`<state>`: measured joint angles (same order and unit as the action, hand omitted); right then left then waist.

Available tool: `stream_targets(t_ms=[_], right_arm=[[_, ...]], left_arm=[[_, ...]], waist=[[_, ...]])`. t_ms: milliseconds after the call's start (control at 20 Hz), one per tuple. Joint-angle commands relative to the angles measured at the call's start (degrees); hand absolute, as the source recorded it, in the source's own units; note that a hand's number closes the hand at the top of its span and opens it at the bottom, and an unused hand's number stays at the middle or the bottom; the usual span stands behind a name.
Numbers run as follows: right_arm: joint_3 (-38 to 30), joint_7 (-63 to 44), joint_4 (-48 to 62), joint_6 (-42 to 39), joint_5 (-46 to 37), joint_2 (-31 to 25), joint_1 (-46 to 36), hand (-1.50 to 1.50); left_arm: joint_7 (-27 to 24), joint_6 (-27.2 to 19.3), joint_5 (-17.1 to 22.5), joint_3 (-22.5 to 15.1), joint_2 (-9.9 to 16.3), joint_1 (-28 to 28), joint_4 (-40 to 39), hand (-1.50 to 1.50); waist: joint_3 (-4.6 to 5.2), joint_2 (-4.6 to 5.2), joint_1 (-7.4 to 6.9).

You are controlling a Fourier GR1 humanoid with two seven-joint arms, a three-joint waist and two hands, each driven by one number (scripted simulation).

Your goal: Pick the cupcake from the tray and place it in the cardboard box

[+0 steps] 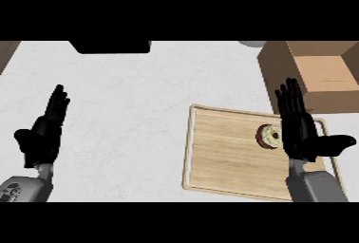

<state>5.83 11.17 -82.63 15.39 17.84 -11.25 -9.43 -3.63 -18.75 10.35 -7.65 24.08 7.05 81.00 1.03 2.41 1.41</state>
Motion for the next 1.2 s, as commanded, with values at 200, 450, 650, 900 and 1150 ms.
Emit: stream_targets(t_ms=[200, 450, 650, 900, 1150], right_arm=[[-4.4, -1.9, -7.7, -22.8, 5.3, -19.6, -12.3, -1.50], [-6.4, 7.4, 0.0, -38.7, 0.8, -34.7, -12.3, -1.50], [-7.4, 23.7, 6.6, -45.7, -7.1, -40.0, -13.3, -1.50], [-3.7, 38.3, 7.8, -43.9, -20.7, -42.7, -14.4, -1.50], [3.4, 36.8, 3.9, -40.8, -31.7, -48.8, -14.3, -1.50]], left_arm=[[-2.5, 7.5, -4.6, -6.0, 3.9, 5.9, 3.1, 0.00], [-3.8, 13.7, -2.7, -8.4, 3.9, 6.6, 4.4, 0.00], [-3.2, 14.5, -3.0, -9.2, 3.4, 7.7, 5.1, 0.00], [-3.5, 16.5, -2.6, -8.1, 4.5, 7.5, 4.9, 0.00], [-5.7, 17.5, -2.7, -6.7, 5.4, 6.1, 3.7, 0.00]], waist=[[-1.16, -3.02, 0.08], [-1.20, -1.86, -1.38], [-1.34, -1.39, -2.81], [-1.16, -1.88, -2.73], [-1.00, -2.17, -2.32]])
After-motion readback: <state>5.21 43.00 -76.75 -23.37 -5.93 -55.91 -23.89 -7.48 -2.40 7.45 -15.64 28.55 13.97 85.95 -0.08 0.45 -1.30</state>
